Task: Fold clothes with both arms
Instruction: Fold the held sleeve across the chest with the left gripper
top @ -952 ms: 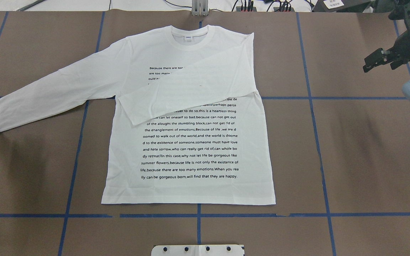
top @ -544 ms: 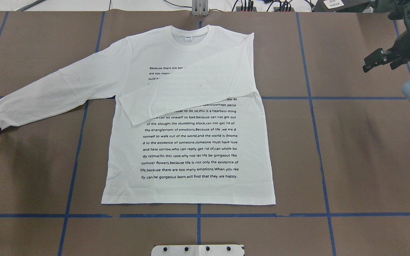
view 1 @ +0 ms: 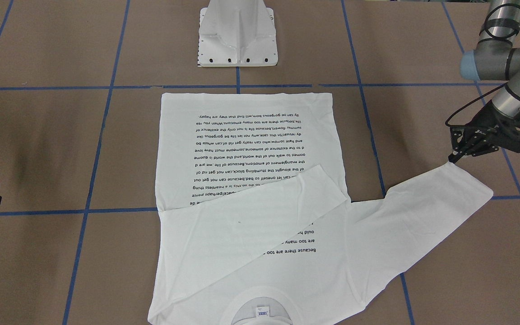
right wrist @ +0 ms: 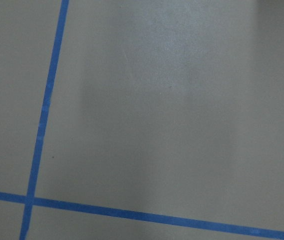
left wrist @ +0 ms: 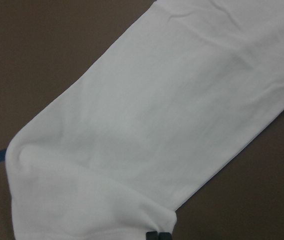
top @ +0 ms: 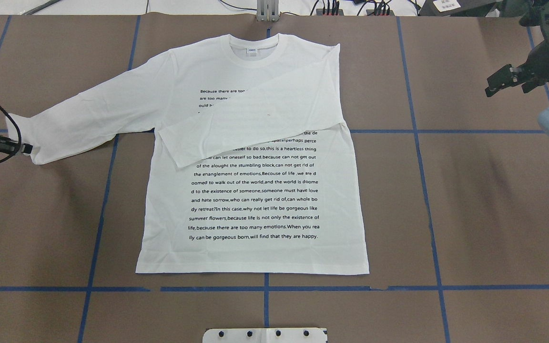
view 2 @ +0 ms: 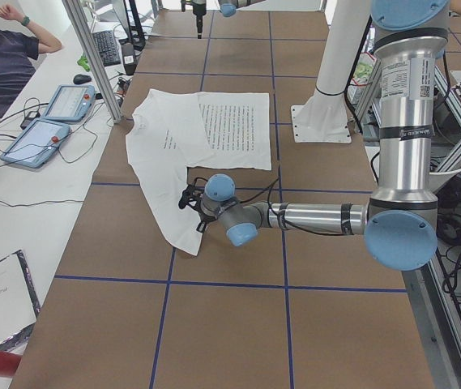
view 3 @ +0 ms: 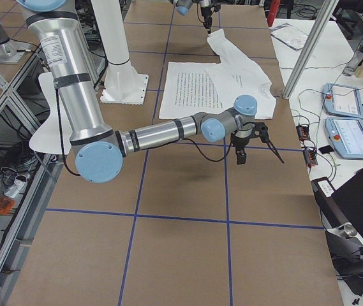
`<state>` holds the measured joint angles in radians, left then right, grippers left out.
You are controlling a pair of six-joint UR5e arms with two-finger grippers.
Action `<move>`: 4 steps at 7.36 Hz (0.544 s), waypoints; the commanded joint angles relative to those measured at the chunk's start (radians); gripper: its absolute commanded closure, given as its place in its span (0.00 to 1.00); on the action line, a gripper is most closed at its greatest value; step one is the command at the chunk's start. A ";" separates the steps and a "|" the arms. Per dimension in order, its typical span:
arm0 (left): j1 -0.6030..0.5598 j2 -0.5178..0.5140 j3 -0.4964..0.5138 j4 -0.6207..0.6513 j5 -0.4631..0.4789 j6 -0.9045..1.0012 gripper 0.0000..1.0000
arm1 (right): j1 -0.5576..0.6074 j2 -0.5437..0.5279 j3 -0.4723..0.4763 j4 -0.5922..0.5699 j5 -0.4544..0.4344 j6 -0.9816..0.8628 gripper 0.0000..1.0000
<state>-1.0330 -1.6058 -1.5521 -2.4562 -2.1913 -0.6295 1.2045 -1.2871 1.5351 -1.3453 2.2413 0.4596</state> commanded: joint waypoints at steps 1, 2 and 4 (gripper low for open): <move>-0.002 -0.179 -0.045 0.199 -0.036 -0.112 1.00 | 0.000 0.002 -0.004 0.000 -0.002 -0.001 0.00; 0.007 -0.268 -0.042 0.276 -0.045 -0.172 1.00 | 0.000 0.003 -0.006 0.000 -0.002 -0.001 0.00; 0.104 -0.450 -0.029 0.379 -0.044 -0.356 1.00 | 0.000 0.003 -0.006 0.000 -0.002 0.001 0.00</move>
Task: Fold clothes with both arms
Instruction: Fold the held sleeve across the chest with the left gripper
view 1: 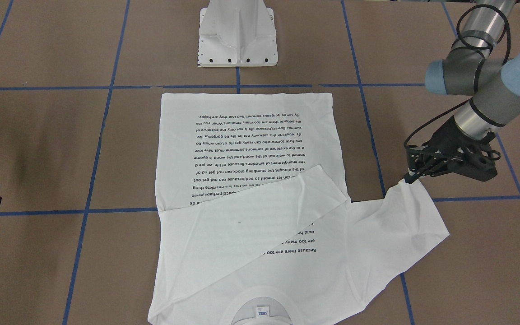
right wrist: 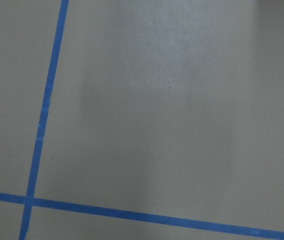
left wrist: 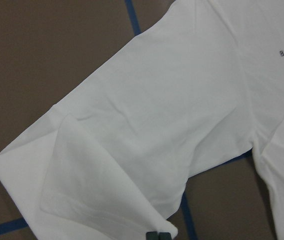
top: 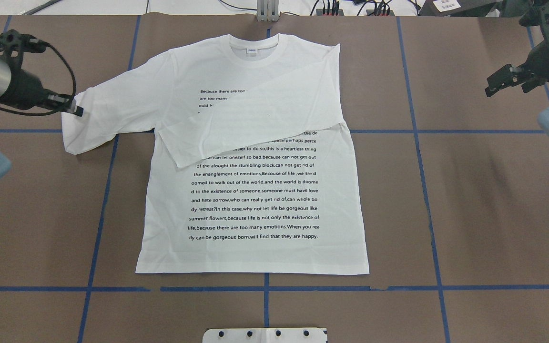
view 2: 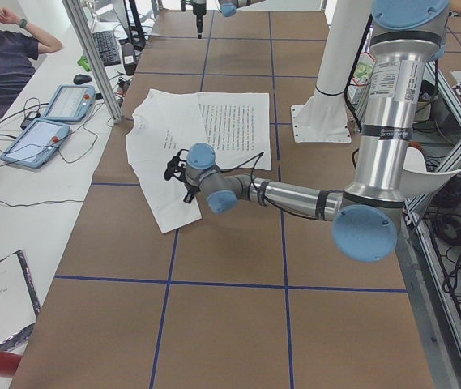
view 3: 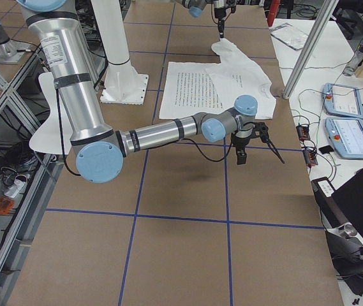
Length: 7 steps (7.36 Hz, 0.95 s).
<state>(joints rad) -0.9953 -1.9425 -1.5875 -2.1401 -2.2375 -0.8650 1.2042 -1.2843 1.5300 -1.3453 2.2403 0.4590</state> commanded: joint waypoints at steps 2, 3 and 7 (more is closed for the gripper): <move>0.142 -0.231 0.029 0.065 0.016 -0.296 1.00 | 0.000 0.000 -0.002 0.000 -0.001 0.000 0.00; 0.183 -0.296 0.064 0.063 0.027 -0.371 1.00 | 0.000 -0.001 -0.002 0.000 0.001 0.000 0.00; 0.331 -0.449 0.181 0.048 0.143 -0.463 1.00 | -0.002 0.011 -0.004 0.000 0.002 0.007 0.00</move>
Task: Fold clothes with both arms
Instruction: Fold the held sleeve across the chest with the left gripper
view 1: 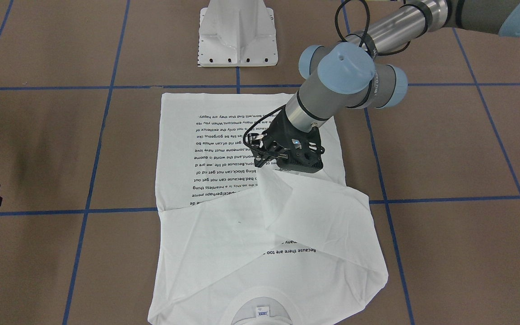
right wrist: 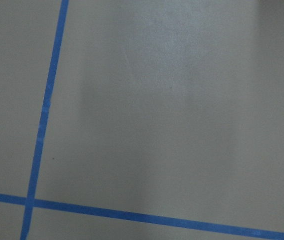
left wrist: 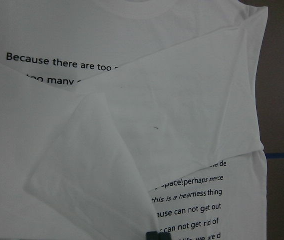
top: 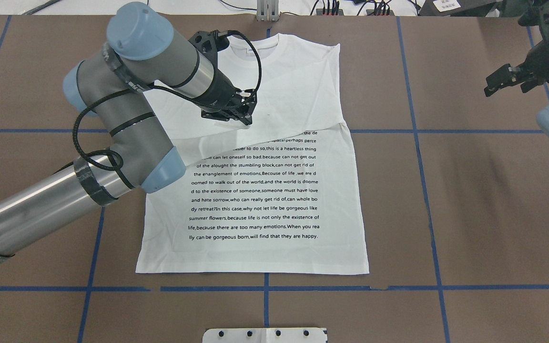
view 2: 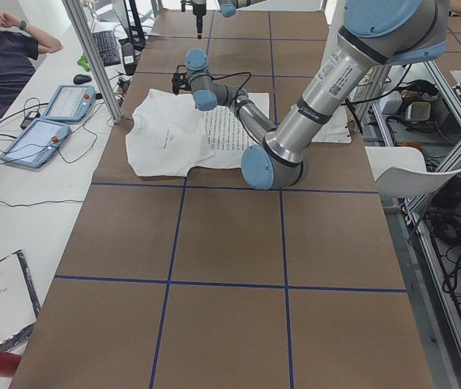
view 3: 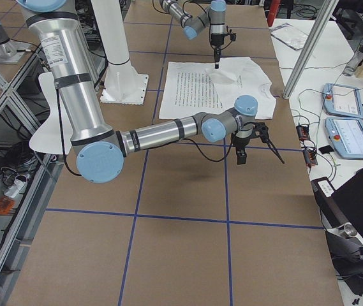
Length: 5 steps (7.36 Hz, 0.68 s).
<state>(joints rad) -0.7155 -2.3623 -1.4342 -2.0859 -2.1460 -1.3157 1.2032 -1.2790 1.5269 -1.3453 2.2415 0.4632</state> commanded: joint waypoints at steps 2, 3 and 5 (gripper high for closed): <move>0.135 -0.060 0.072 -0.051 0.107 -0.008 1.00 | -0.001 -0.003 0.001 0.000 0.004 0.008 0.00; 0.158 -0.066 0.070 -0.057 0.109 -0.007 1.00 | -0.001 -0.006 0.002 0.000 0.006 0.008 0.00; 0.168 -0.081 0.075 -0.057 0.109 0.051 1.00 | -0.001 -0.006 0.006 0.000 0.006 0.009 0.00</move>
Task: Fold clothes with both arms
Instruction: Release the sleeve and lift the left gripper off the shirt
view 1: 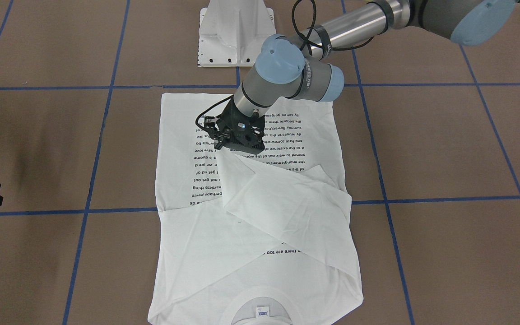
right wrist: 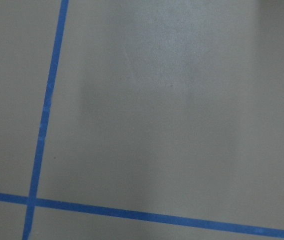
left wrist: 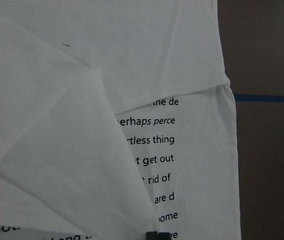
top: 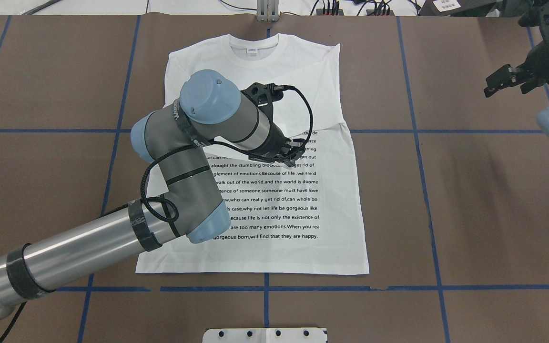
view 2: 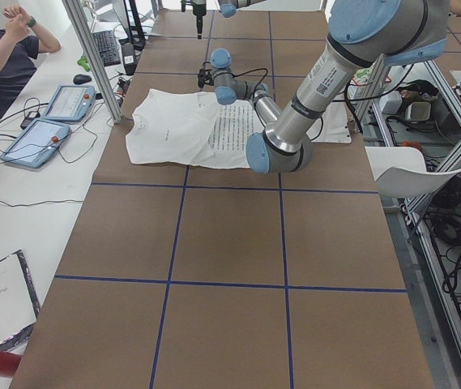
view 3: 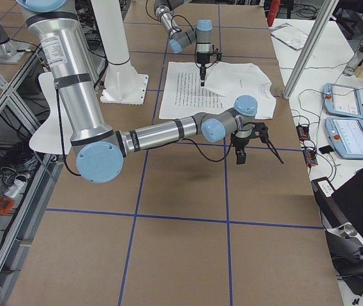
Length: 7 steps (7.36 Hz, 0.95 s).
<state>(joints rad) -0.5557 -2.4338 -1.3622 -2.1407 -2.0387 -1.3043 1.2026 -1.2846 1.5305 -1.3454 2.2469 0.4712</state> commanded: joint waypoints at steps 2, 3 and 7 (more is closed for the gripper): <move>0.008 -0.019 0.029 -0.002 0.002 0.071 1.00 | 0.000 -0.001 0.002 0.000 0.000 0.003 0.00; 0.008 -0.022 0.040 -0.002 0.002 0.097 1.00 | 0.000 -0.001 -0.003 0.000 0.000 0.003 0.00; 0.017 -0.030 0.037 -0.008 -0.003 0.118 0.00 | 0.000 0.005 -0.003 -0.001 -0.001 0.010 0.00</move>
<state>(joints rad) -0.5394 -2.4648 -1.3207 -2.1491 -2.0379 -1.1921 1.2027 -1.2841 1.5268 -1.3468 2.2469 0.4759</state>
